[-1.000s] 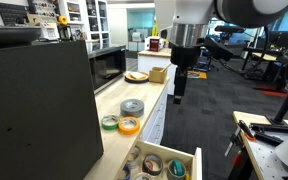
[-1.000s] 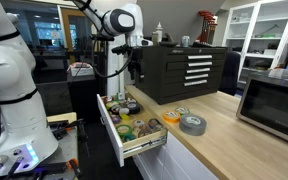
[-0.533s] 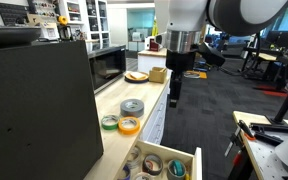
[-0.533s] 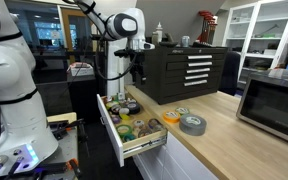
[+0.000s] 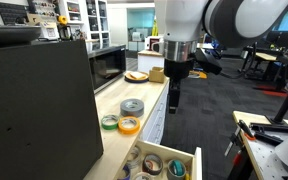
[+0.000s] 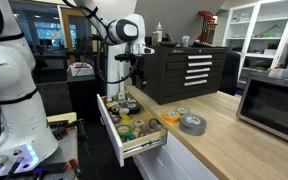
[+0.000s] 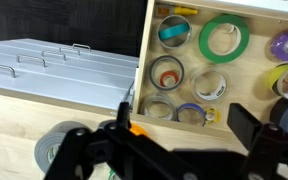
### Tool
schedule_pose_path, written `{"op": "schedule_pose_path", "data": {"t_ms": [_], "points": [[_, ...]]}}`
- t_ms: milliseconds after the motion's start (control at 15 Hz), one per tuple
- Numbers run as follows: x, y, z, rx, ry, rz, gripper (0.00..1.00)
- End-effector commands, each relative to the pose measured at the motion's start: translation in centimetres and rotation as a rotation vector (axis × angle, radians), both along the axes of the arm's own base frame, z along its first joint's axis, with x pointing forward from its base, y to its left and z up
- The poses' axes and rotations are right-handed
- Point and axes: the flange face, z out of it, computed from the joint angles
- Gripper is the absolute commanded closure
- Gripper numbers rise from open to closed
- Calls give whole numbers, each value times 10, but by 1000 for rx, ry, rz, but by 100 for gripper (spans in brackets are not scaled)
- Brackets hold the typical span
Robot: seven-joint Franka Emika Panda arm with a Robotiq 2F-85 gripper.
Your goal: Put the orange tape in the open drawer
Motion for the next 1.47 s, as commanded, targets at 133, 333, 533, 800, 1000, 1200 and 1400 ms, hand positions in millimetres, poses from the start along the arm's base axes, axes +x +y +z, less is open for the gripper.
{"op": "schedule_pose_path", "data": {"t_ms": [133, 333, 533, 800, 1000, 1200, 1400], "points": [[40, 8, -41, -17, -33, 96, 0], [62, 7, -60, 5, -55, 145, 0], [87, -4, -76, 23, -103, 226, 0], [113, -16, -92, 28, -150, 320, 0], [109, -16, -94, 29, -134, 308, 0], [115, -16, -97, 29, -135, 317, 0], [116, -18, -102, 23, -128, 311, 0]]}}
